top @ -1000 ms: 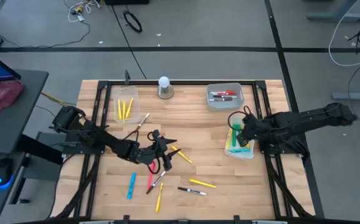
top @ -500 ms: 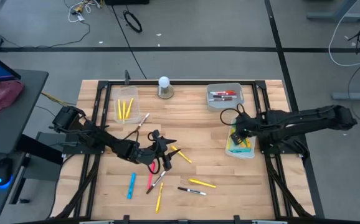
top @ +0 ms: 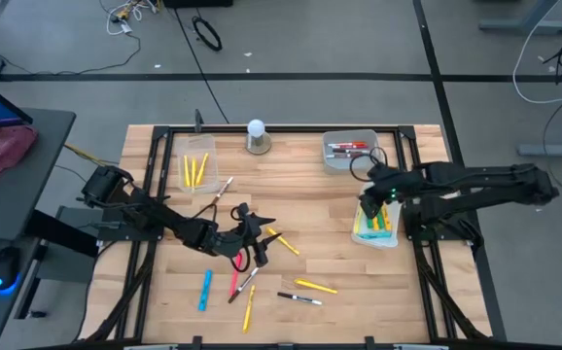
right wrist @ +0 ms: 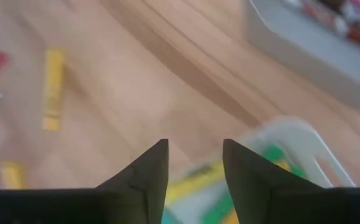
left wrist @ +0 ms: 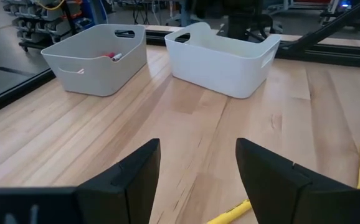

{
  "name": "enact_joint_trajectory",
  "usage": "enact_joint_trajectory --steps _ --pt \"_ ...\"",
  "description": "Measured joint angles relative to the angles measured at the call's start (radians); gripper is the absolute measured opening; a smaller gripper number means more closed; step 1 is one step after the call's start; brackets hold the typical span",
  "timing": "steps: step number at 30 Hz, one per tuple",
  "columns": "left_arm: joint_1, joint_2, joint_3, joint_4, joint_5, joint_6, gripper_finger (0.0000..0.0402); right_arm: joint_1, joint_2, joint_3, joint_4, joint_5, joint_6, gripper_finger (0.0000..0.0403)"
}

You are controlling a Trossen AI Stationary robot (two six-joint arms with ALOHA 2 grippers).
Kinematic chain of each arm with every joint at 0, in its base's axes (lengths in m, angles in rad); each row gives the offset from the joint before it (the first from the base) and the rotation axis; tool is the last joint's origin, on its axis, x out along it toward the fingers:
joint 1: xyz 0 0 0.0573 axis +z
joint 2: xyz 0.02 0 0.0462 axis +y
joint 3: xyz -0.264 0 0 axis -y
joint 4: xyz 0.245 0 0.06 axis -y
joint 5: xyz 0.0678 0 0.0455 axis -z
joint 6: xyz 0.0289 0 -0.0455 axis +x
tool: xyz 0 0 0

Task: Pick & Place Markers
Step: Put the light brown marker pen into the gray bin

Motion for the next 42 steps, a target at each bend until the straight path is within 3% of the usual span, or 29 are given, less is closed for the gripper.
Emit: enact_joint_trajectory --steps 5,9,12,18,24,35,42 --pt "-0.007 -0.041 -0.001 -0.097 -0.015 -0.061 0.0218 0.077 -0.005 0.082 0.163 0.000 -0.102 0.0136" --pt "-0.008 -0.140 -0.001 -0.335 -0.026 -0.216 0.0218 0.156 0.006 0.069 0.429 0.000 -0.196 0.0129" --pt "-0.013 -0.220 -0.001 -0.586 -0.012 -0.392 0.0218 0.213 0.030 0.012 0.646 0.001 -0.261 0.0126" --pt "-0.038 -0.274 -0.001 -1.039 0.125 -0.802 0.0218 0.289 0.128 -0.130 1.059 0.000 -0.346 0.0126" --pt "-0.081 -0.237 -0.001 -1.308 0.094 -1.120 0.0218 0.306 0.257 -0.206 1.243 0.000 -0.319 0.0126" --pt "-0.028 -0.208 -0.193 -1.208 0.038 -1.320 0.0218 0.305 0.343 -0.205 1.287 0.001 -0.301 0.0126" --pt "0.005 -0.209 -0.322 -0.918 -0.072 -1.259 0.0218 0.305 0.343 -0.205 1.321 0.001 -0.323 0.0126"
